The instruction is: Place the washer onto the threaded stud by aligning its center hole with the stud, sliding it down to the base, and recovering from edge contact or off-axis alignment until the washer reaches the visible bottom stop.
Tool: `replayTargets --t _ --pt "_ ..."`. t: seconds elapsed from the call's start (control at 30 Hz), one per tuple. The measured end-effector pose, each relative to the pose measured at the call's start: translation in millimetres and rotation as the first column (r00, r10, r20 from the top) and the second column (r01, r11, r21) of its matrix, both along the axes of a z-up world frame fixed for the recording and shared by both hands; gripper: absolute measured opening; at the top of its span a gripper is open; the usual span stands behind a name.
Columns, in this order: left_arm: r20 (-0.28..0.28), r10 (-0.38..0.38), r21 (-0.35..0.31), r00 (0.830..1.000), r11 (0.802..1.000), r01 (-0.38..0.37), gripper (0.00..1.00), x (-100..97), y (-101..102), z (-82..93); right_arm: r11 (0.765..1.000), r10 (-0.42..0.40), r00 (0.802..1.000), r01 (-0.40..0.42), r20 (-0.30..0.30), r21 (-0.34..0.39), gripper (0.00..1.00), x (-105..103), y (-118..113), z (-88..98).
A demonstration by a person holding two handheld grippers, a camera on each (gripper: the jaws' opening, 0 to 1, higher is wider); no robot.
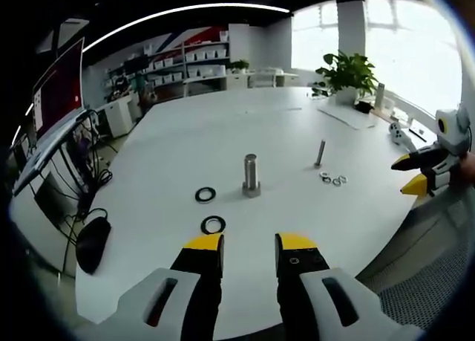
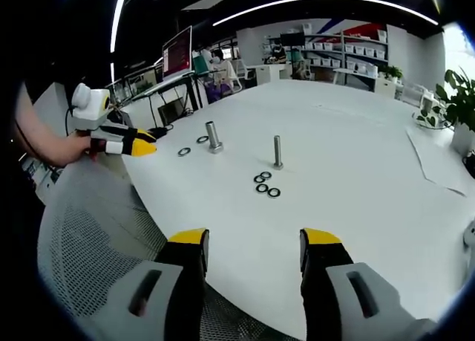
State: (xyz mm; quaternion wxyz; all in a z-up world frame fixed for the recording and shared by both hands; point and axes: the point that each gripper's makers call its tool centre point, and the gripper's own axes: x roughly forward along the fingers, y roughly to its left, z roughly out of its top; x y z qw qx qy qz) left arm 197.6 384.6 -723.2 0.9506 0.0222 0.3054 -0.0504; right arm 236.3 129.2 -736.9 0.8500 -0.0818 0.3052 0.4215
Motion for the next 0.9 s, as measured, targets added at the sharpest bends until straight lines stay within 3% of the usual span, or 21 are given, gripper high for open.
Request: replayTargets --t 0.53,0.9 --pt "0.018 -0.01 -0.012 1.0 1.0 0.01 0.26 1.3 -2.2 2.8 1.0 -0.01 1.0 0.01 -0.002 -0.016 0.52 0.6 -2.7 -2.9" --pt "-0.002 -0.015 -0.021 1.0 1.0 0.015 0.26 -0.1 -3.4 -1.0 1.0 -0.024 1.0 0.024 0.018 -0.008 0.53 4.0 -4.2 1.1"
